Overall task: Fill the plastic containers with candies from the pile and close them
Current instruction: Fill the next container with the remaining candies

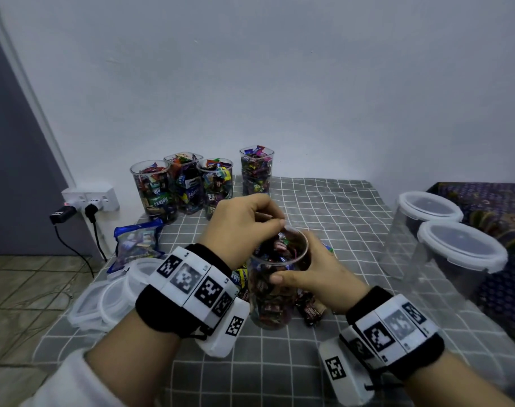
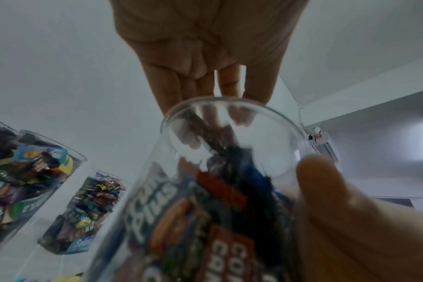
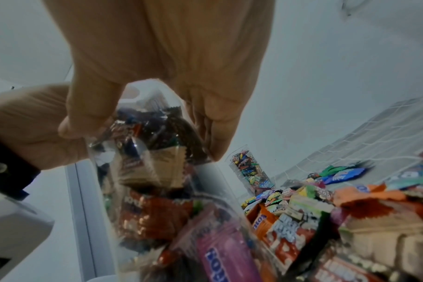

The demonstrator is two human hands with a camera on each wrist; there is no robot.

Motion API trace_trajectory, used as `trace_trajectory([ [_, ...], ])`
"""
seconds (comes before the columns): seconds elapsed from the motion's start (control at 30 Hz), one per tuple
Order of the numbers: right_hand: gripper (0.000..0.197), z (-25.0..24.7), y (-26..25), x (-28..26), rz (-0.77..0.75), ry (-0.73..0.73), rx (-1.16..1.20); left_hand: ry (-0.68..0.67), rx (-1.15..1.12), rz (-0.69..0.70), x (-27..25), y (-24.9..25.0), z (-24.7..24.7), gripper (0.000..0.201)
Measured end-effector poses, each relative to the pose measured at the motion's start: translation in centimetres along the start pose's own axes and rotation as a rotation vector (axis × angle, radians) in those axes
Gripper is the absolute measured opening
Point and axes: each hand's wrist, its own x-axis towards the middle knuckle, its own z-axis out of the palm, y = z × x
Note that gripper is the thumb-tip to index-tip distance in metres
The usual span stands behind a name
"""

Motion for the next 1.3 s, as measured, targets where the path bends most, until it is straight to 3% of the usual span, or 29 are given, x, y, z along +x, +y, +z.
trace_trajectory([
  [0.1, 0.080, 0.0, 0.0, 0.0, 0.004, 0.000, -0.010, 0.029, -0.039, 0.002, 0.0, -0.2, 0.1, 0.021],
  [0.23, 0.068, -0.1, -0.1, -0.1, 0.007, 0.004, -0.035, 0.081, -0.102, 0.009, 0.0, -0.5, 0.2, 0.022],
  [0.4, 0.068, -0.1, -0.2, -0.2, -0.002, 0.000, -0.026, 0.118, -0.216, 0.007, -0.1, -0.2, 0.1, 0.017],
  [0.57, 0.072, 0.0, -0.1, -0.3, -0.006, -0.008, -0.039, 0.182, -0.180, -0.006, 0.0, -1.2, -0.9, 0.008],
  [0.73, 0.085, -1.6, -0.6, -0.3, 0.069, -0.176, -0.277, 0.222, -0.051, -0.136, 0.6, -3.3, -2.3, 0.015],
  [0.83, 0.088, -3.0, -0.7, -0.1, 0.162, -0.239, -0.559, 0.107, 0.081, -0.269, 0.8, -4.5, -2.5, 0.014],
  [0.97, 0.071, -4.6, 0.5, 1.0, 0.280, -0.188, -0.825, -0.185, 0.282, -0.431, 1.1, -6.7, -1.9, 0.009],
  [1.13, 0.098, -5.4, 2.2, 2.4, 0.424, -0.252, -0.969, -0.572, 0.480, -0.506, 1.1, -8.2, -0.1, 0.060],
  [1.2, 0.107, -5.1, 2.7, 2.9, 0.433, -0.280, -0.983, -0.634, 0.564, -0.484, 0.8, -9.1, 0.8, 0.078],
  [1.3, 0.114, -4.3, 3.6, 3.5, 0.404, -0.314, -1.018, -0.684, 0.702, -0.490, 0.6, -9.6, 1.5, 0.080],
])
